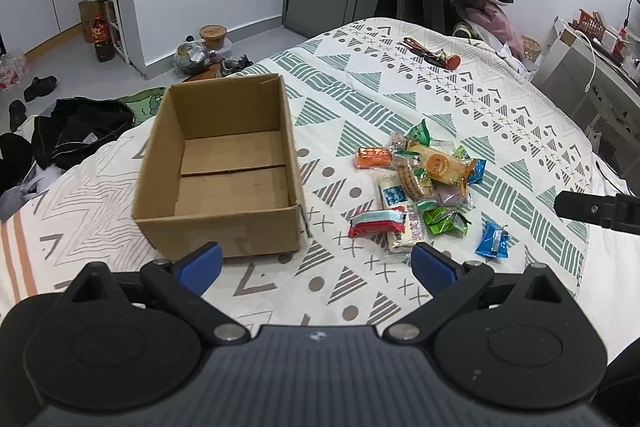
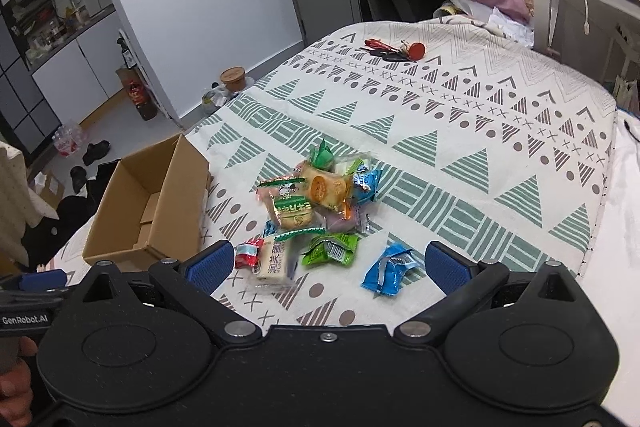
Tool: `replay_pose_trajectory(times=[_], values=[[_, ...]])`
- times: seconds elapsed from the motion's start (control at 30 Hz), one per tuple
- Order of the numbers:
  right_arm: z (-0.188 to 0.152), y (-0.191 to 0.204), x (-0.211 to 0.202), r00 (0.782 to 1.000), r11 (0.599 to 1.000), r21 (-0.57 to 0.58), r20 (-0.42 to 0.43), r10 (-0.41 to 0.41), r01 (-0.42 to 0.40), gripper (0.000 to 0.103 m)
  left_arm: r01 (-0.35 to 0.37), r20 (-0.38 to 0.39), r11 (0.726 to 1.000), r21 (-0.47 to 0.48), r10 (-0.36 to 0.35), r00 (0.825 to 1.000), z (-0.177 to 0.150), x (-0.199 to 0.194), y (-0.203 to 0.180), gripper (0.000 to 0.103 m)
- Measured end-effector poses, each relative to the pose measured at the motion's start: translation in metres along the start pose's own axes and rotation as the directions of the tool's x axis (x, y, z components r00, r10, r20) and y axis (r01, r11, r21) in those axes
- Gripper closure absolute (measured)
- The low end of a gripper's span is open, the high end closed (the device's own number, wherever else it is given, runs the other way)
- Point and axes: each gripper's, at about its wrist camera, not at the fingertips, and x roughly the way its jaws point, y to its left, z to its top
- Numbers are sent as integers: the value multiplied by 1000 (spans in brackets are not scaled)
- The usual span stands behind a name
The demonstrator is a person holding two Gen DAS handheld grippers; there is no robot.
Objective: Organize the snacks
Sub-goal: 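Grasp the red-striped bar with the left tool while the right grasps a green packet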
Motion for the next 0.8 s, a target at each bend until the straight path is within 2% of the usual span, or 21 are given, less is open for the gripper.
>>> replay_pose_trajectory(times=[0.27,0.4,0.8], values=[[5,-12,12,1000,999,20,-15,27,-27,1,23,5,1000,-19,-23,1000,6,21,-16,4],[4,-10,24,998,999,-6,-43,40,-40,10,39,0,999,-32,-39,999,8,34,-24,7],[10,-18,62,990,999,6,-130,47,-47,24,48,-25,993,-105,-51,998,9,74,-37,21]])
